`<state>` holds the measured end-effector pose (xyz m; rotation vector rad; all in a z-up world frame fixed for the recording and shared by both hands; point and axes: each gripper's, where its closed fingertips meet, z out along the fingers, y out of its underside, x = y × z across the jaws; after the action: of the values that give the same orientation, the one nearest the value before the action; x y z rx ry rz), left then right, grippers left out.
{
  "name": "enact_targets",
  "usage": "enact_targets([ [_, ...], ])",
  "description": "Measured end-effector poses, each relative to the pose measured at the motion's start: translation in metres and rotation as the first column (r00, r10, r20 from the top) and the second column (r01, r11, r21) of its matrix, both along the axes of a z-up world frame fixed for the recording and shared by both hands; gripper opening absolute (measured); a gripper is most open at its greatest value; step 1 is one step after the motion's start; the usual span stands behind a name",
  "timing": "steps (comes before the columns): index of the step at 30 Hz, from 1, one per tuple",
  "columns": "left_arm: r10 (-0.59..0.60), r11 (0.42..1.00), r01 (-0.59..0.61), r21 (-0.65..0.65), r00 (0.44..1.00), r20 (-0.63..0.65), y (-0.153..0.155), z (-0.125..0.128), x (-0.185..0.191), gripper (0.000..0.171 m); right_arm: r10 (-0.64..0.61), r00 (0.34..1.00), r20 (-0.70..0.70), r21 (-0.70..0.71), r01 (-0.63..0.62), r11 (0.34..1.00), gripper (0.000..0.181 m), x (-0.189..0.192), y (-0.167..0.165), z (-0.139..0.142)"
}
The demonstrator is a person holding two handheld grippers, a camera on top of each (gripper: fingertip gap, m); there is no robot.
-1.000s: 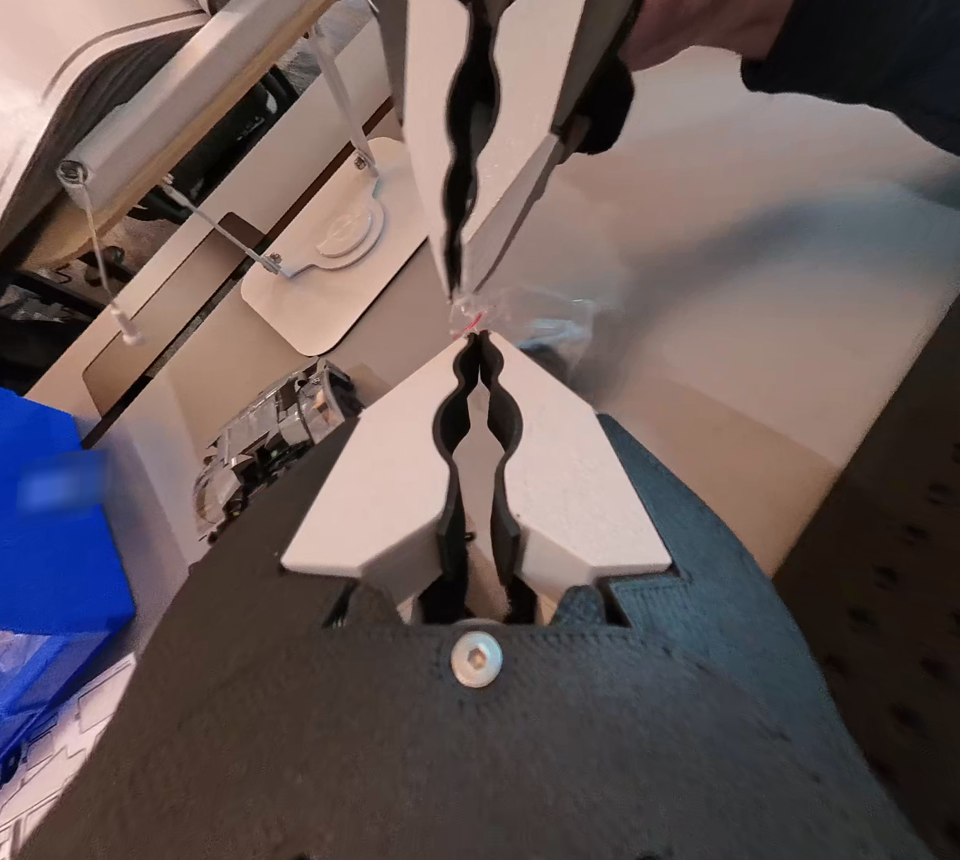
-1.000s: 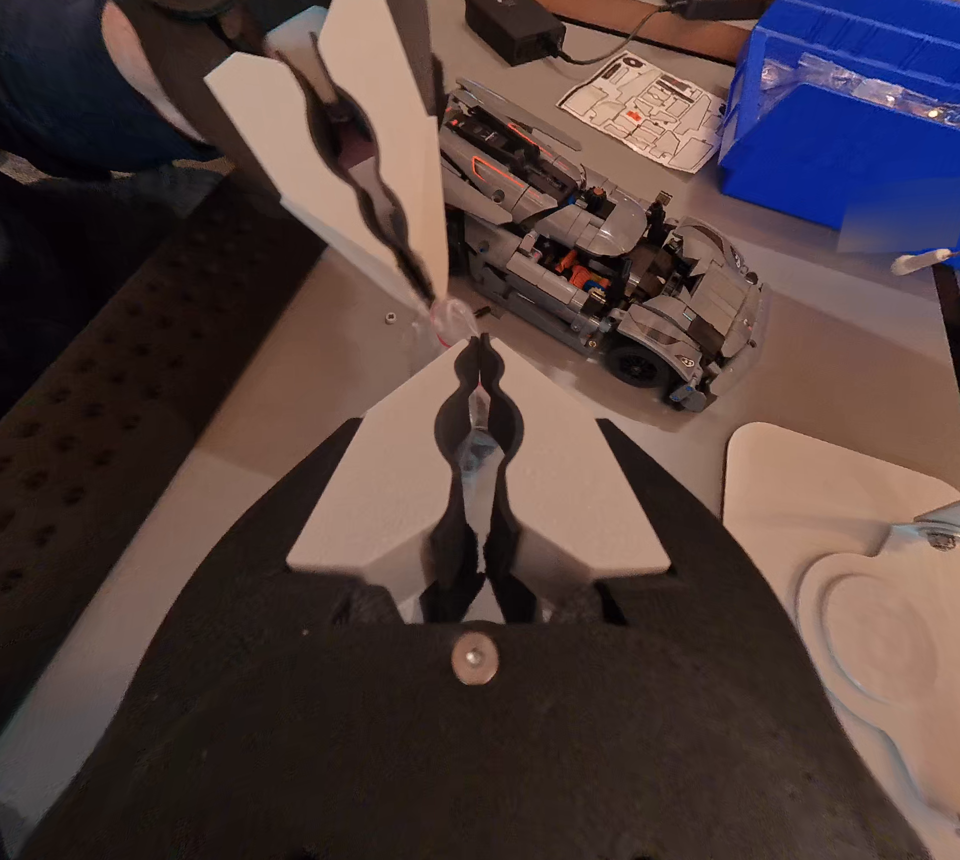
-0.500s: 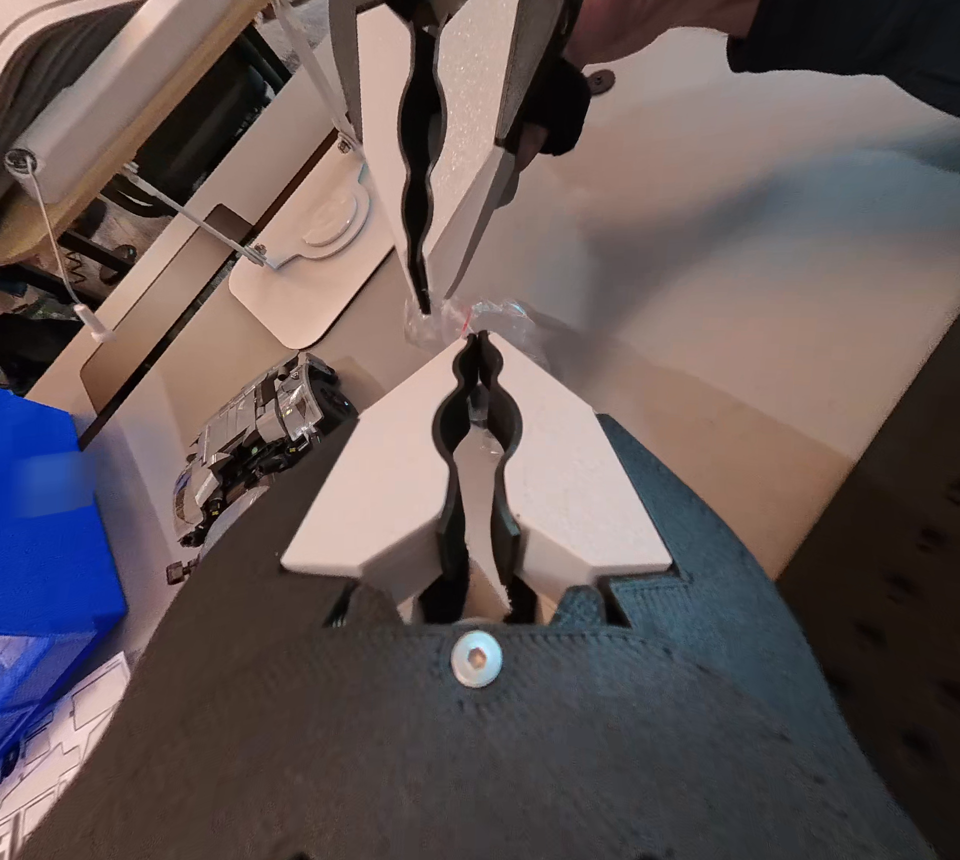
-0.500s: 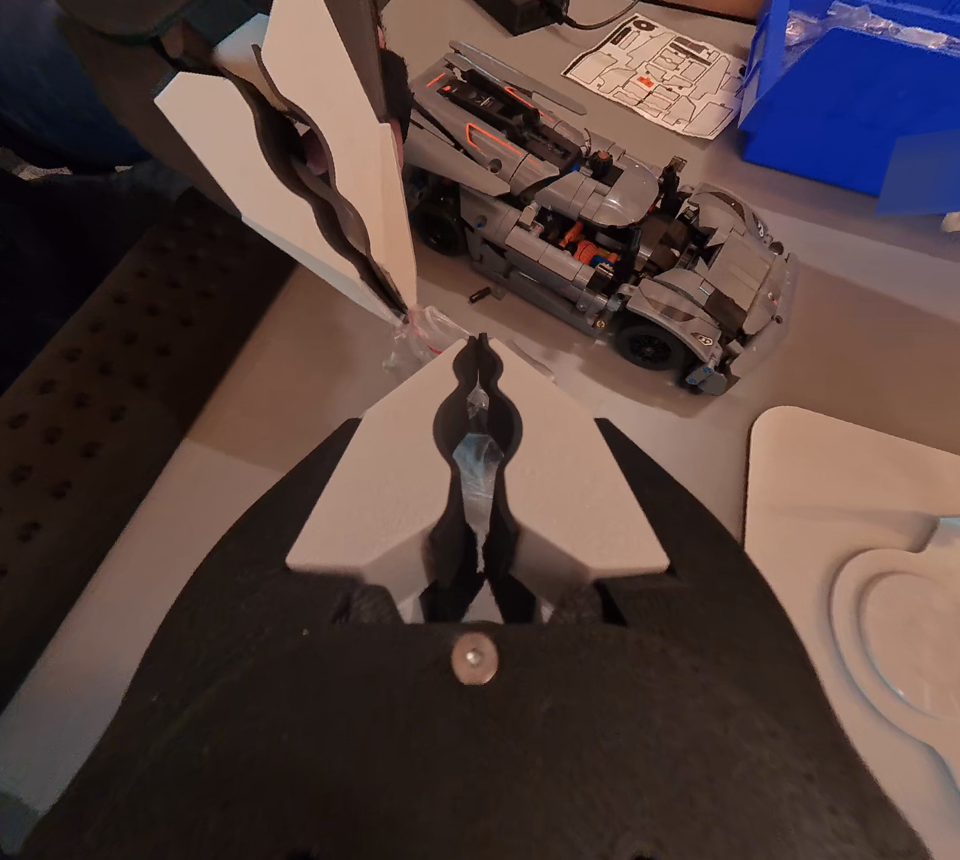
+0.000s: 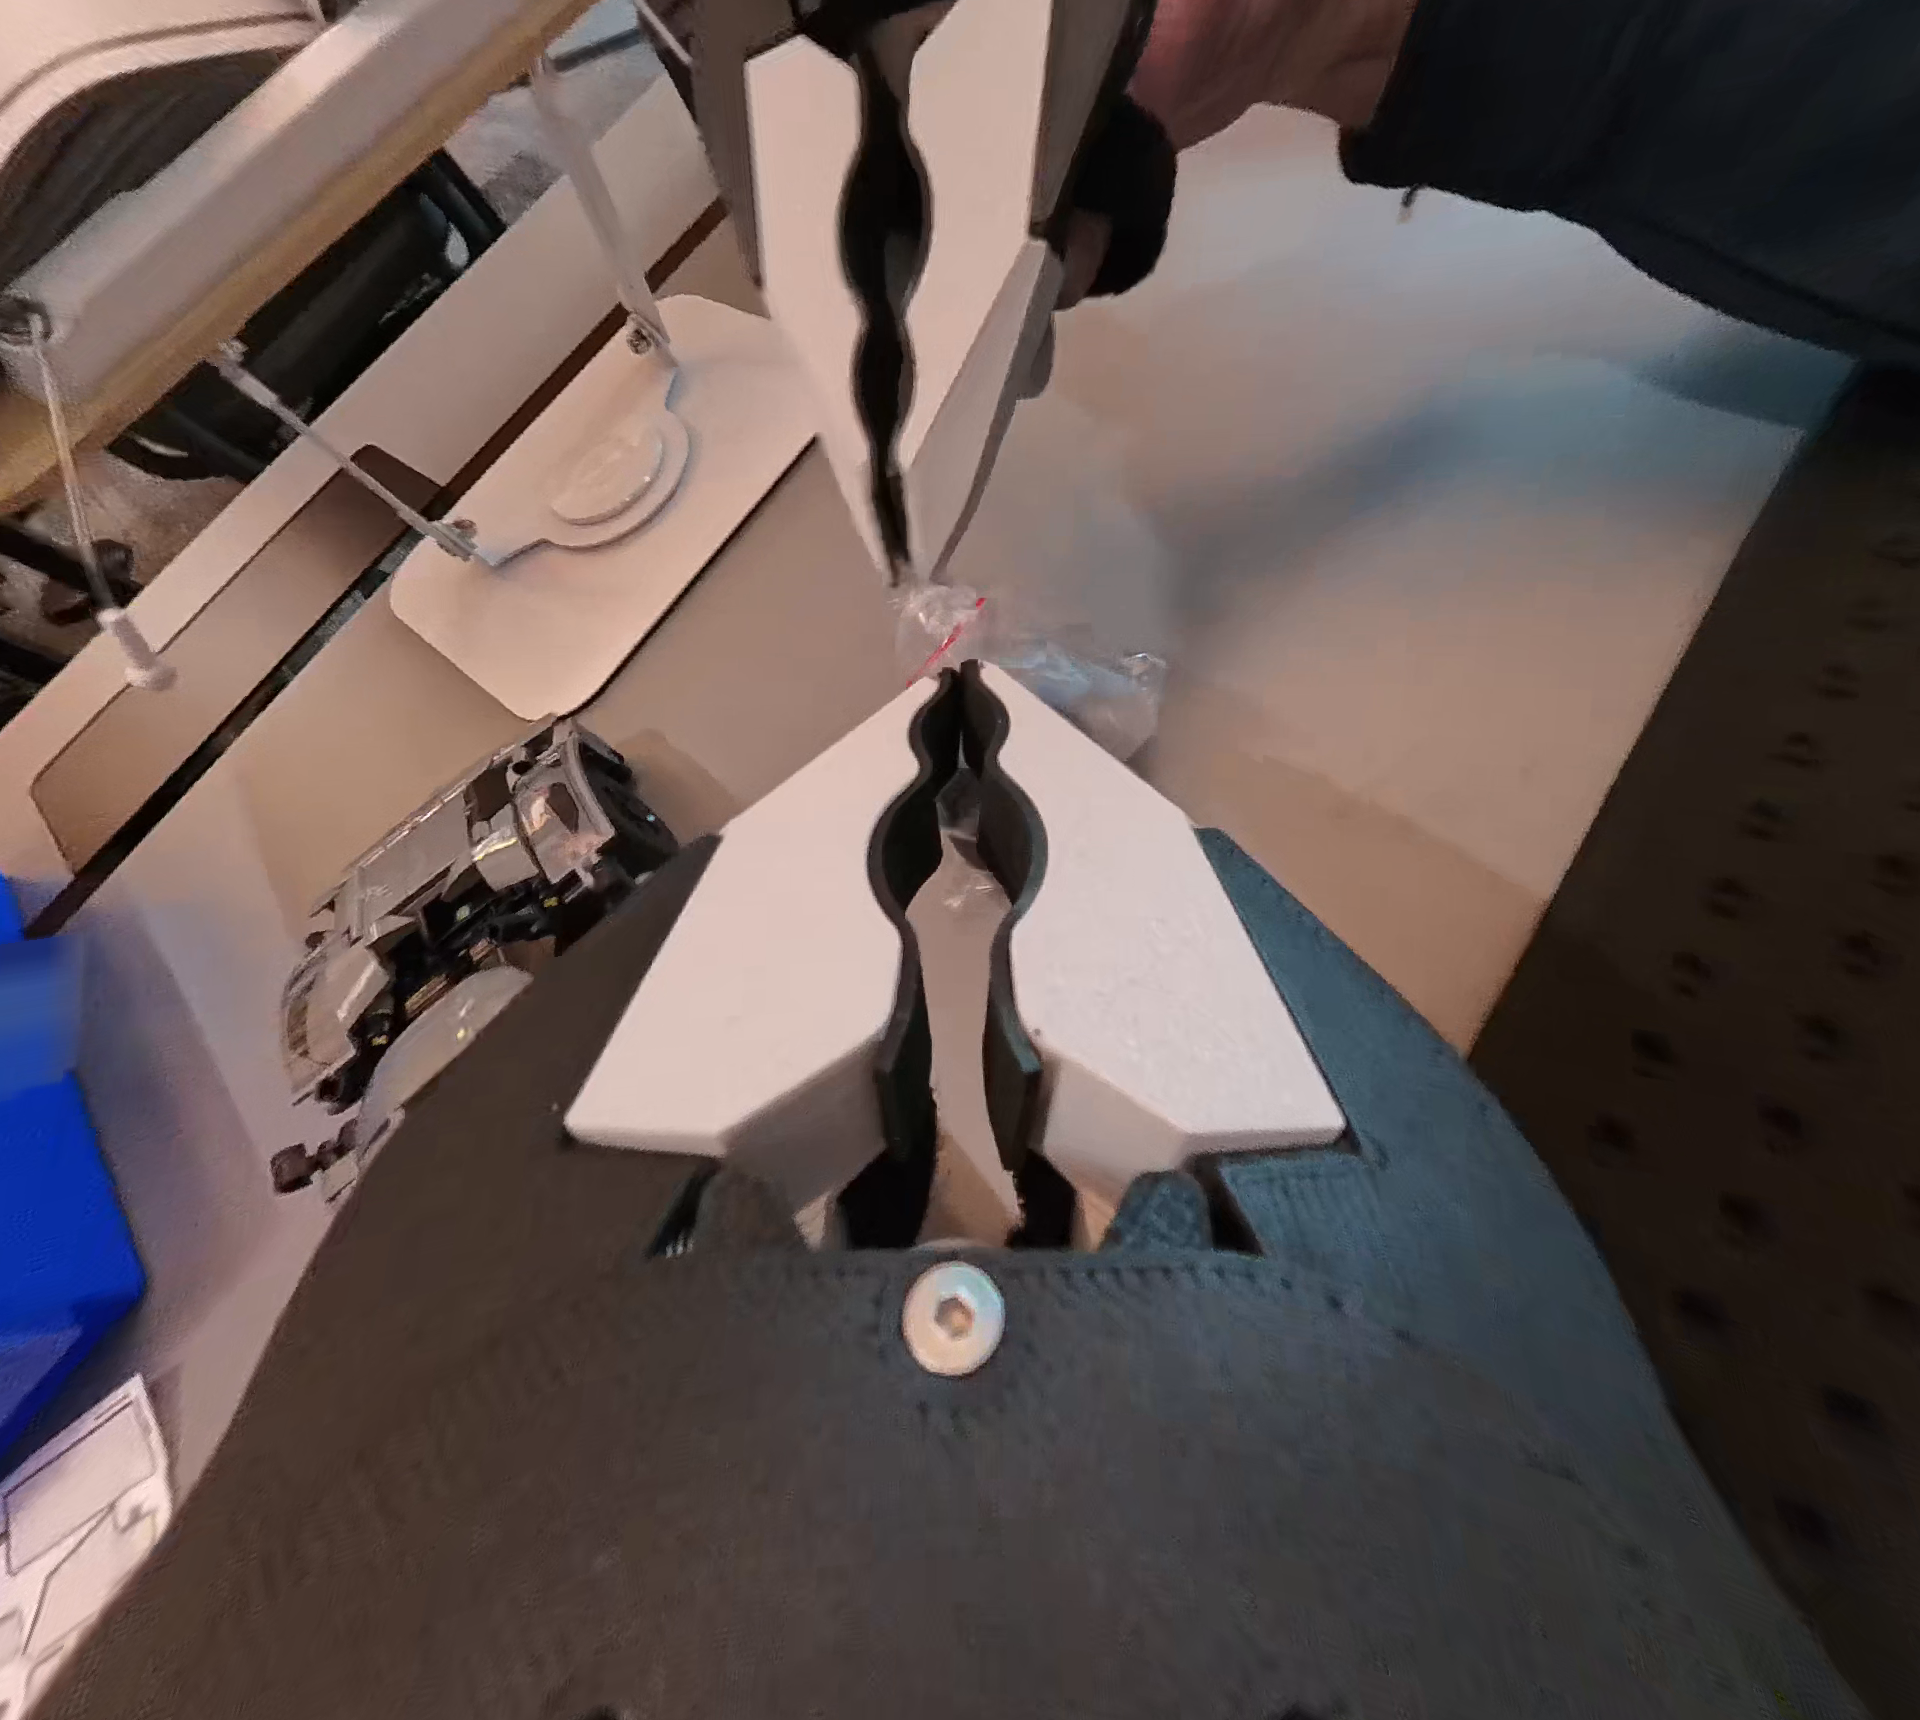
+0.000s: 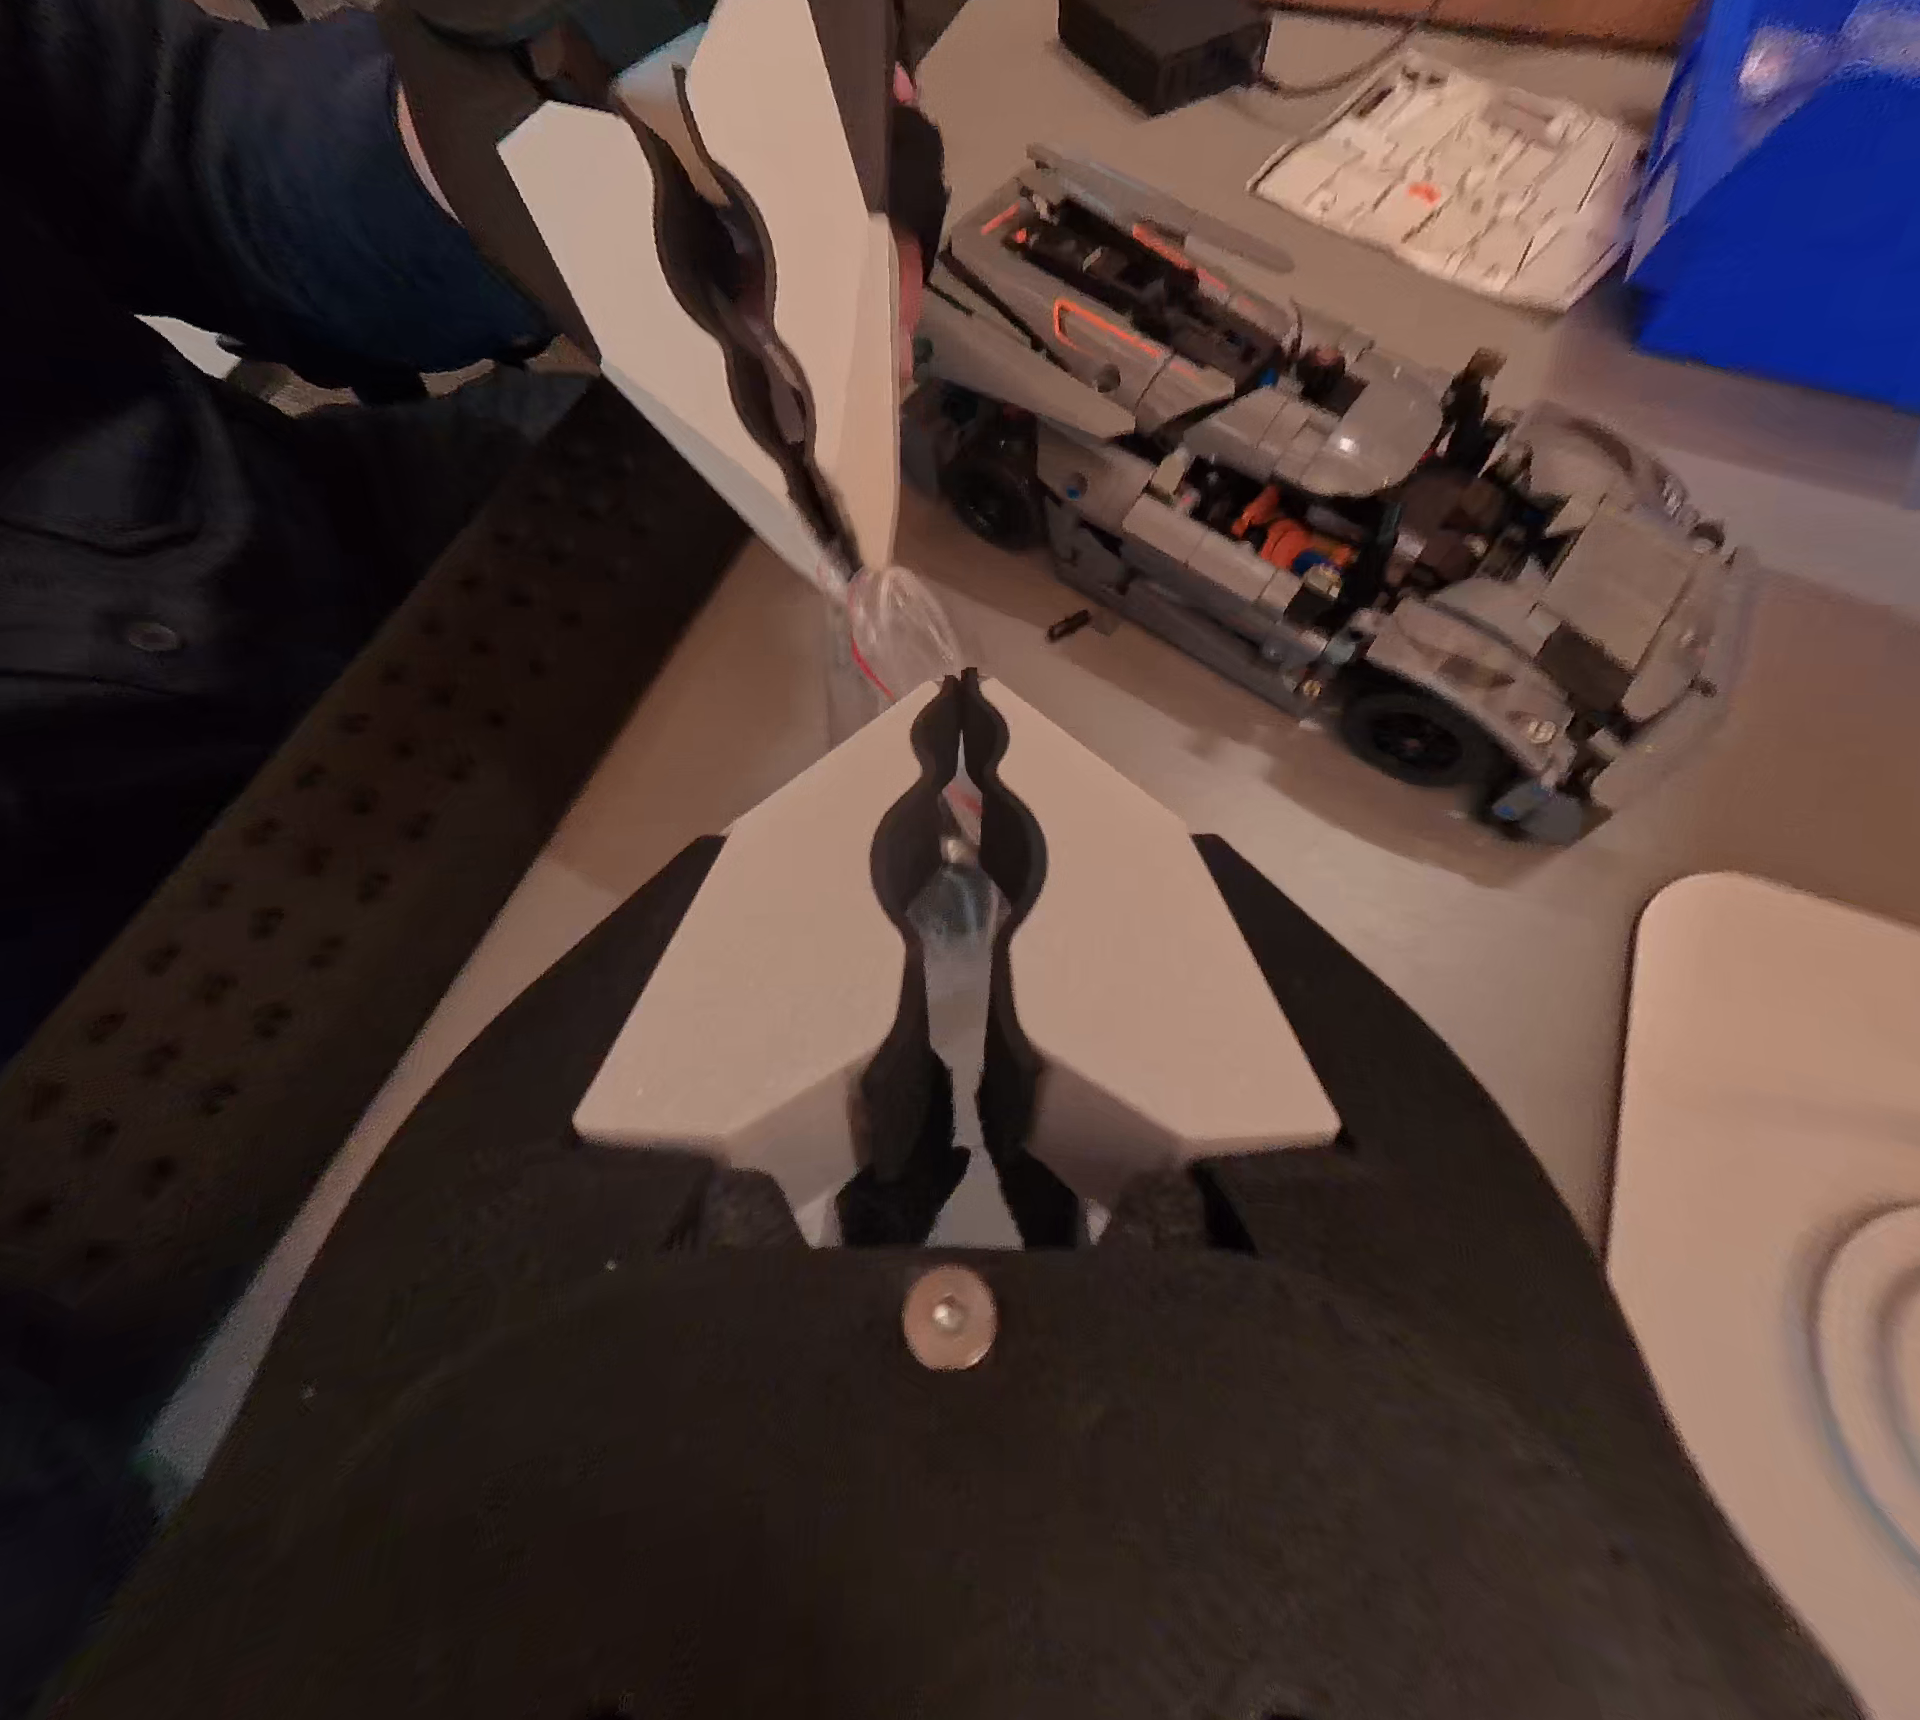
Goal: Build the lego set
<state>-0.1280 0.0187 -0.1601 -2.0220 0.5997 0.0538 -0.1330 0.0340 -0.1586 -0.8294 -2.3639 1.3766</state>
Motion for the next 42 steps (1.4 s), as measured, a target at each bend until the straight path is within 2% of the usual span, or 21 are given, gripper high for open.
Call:
enact_targets([
  [5, -0.072, 0.997, 0.072, -0.030, 0.997, -0.013, -0.004, 0.000, 0.010, 0.000, 0.045, 0.999, -0.027, 0.070, -0.043, 0.997, 0.012, 0.003, -0.015, 0.004],
  [8, -0.085, 0.996, 0.084, -0.036, 0.996, -0.033, -0.004, 0.001, 0.011, 0.000, 0.079, 0.996, -0.044, 0.049, -0.076, 0.996, 0.003, 0.007, -0.020, 0.007],
  [14, -0.106, 0.993, 0.103, -0.063, 0.994, -0.033, -0.005, -0.002, 0.011, 0.000, 0.089, 0.996, -0.032, 0.067, -0.086, 0.994, 0.000, 0.007, -0.023, 0.006],
  [23, -0.050, 0.998, 0.047, -0.033, 0.994, -0.093, -0.001, 0.000, 0.003, 0.000, 0.050, 0.999, -0.016, 0.071, -0.049, 0.996, 0.000, 0.009, -0.009, 0.005],
  [26, -0.040, 0.999, 0.038, -0.035, 0.997, -0.073, 0.000, 0.000, 0.003, 0.000, 0.034, 0.999, 0.027, 0.013, -0.035, 0.999, 0.000, 0.008, -0.009, 0.006],
  [28, -0.030, 0.999, 0.029, -0.026, 0.997, -0.065, 0.001, 0.001, 0.001, 0.000, 0.004, 1.000, 0.000, 0.002, -0.004, 1.000, 0.000, 0.005, -0.004, 0.010],
  [30, -0.018, 0.999, 0.015, -0.040, 0.998, -0.067, 0.001, -0.001, -0.002, 0.000, 0.003, 1.000, -0.019, 0.007, -0.002, 1.000, 0.012, 0.008, -0.001, 0.016],
  [32, -0.009, 0.999, 0.008, -0.038, 0.999, -0.040, 0.002, -0.002, -0.004, 0.000, 0.045, 0.998, -0.046, 0.008, -0.045, 0.999, 0.013, 0.016, -0.007, 0.023],
  [35, 0.024, 0.999, -0.024, -0.041, 1.000, -0.014, 0.005, -0.002, -0.007, 0.000, 0.073, 0.997, 0.016, 0.063, -0.074, 0.995, 0.019, 0.020, -0.014, 0.014],
  [39, 0.036, 0.998, -0.036, -0.044, 0.999, 0.011, 0.008, -0.001, -0.006, 0.000, 0.047, 0.997, 0.053, 0.153, -0.055, 0.987, 0.012, 0.011, -0.019, 0.001],
  [40, 0.036, 0.998, -0.035, -0.045, 0.999, 0.008, 0.008, -0.001, -0.005, 0.000, 0.039, 0.998, 0.052, 0.175, -0.047, 0.984, 0.000, 0.009, -0.018, 0.000],
  [42, 0.048, 0.998, -0.049, -0.043, 0.999, -0.014, 0.009, -0.001, -0.008, 0.000, 0.055, 0.998, 0.038, 0.166, -0.061, 0.984, 0.000, 0.010, -0.021, 0.003],
])
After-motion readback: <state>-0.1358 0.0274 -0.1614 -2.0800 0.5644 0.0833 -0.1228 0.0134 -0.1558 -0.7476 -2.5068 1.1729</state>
